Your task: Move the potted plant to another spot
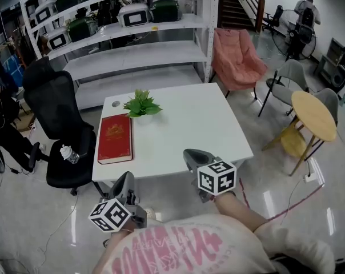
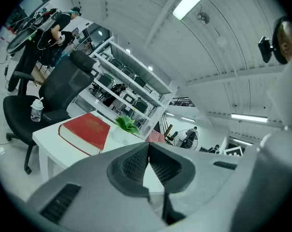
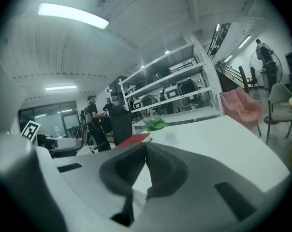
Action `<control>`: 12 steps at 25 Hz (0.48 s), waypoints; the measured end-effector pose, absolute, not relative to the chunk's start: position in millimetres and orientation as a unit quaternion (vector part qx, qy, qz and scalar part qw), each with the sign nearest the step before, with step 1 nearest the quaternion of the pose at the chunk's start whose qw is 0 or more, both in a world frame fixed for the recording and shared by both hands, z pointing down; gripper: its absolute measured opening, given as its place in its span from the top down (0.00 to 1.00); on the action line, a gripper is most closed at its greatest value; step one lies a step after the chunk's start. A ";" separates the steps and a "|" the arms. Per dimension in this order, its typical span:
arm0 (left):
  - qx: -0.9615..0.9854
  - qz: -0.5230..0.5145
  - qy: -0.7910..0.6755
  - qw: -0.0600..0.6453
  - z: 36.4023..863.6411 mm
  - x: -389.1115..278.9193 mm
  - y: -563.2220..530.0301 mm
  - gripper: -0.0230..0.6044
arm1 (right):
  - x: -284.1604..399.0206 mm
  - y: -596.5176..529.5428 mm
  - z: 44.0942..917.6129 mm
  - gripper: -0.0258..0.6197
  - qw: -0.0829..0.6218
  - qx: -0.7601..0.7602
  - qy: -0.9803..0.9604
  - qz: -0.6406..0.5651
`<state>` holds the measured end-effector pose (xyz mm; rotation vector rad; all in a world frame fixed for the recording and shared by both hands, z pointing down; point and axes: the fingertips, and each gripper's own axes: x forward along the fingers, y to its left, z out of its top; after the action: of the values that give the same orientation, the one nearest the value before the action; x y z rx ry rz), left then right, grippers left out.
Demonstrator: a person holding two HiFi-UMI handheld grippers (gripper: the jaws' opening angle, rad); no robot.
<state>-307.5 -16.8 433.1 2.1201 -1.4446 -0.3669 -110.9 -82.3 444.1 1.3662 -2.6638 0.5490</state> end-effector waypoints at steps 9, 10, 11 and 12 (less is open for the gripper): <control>0.791 -0.140 -0.536 0.259 423.2 -312.1 -25.7 0.96 | -114.7 -96.1 433.7 0.95 0.049 0.452 -0.875 0.167; 0.791 -0.140 -0.537 0.258 422.7 -313.5 -26.6 0.96 | -115.2 -97.6 433.6 0.95 0.049 0.453 -0.874 0.167; 0.790 -0.141 -0.538 0.258 422.6 -314.6 -27.3 0.96 | -115.6 -98.6 434.1 0.95 0.050 0.453 -0.874 0.168; 0.790 -0.142 -0.538 0.258 422.8 -315.2 -27.6 0.96 | -115.7 -99.0 435.2 0.95 0.051 0.453 -0.874 0.168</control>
<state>-315.2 -27.6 422.8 2.1415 -1.4596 -0.3842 -115.7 -99.0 435.2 1.3776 -2.6610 0.5123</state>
